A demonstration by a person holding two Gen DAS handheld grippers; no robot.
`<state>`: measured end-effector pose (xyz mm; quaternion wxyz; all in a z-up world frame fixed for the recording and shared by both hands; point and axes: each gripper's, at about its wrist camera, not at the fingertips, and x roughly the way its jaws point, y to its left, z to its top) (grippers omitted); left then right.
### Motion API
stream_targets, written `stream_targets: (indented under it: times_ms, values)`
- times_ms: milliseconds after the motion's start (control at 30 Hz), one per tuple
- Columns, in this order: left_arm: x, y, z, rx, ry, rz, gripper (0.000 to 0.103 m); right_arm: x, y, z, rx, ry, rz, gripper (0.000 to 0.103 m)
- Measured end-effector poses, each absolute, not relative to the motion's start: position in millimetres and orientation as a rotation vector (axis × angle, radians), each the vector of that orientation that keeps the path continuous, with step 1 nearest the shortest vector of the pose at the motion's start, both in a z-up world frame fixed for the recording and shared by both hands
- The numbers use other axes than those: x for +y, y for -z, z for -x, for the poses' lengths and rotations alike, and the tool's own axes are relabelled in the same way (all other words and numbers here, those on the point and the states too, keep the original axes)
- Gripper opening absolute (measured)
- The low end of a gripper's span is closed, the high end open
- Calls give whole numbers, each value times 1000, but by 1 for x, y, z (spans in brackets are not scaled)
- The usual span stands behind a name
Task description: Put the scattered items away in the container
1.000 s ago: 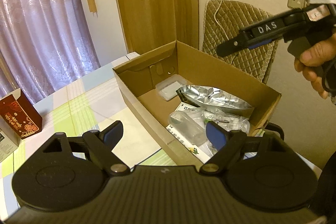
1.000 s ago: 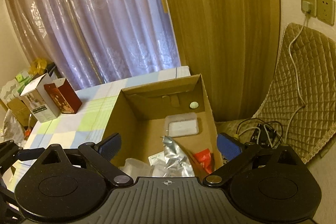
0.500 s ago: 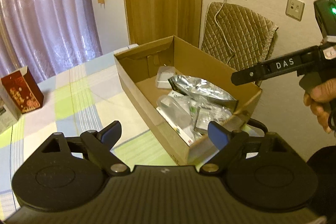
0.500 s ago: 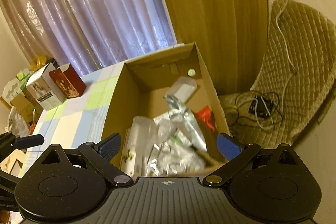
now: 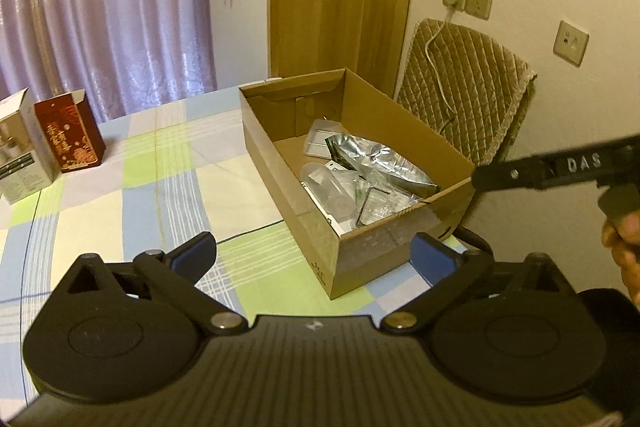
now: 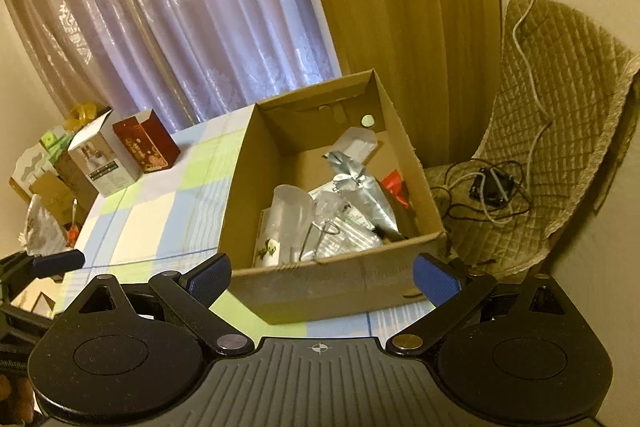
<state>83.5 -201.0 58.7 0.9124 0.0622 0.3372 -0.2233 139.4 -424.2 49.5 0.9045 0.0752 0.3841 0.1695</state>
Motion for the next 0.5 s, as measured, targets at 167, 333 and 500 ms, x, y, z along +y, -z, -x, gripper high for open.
stream_targets:
  times_ms: [167, 333, 500]
  values:
    - [-198, -67, -61, 676, 446, -93, 102, -423, -64, -109, 752, -326, -131, 102]
    - [-197, -70, -42, 672, 423, -61, 102, -421, -73, -88, 727, -303, -109, 102]
    - [-193, -72, -26, 669, 370, -26, 102, -423, -71, -69, 738, -284, -137, 102]
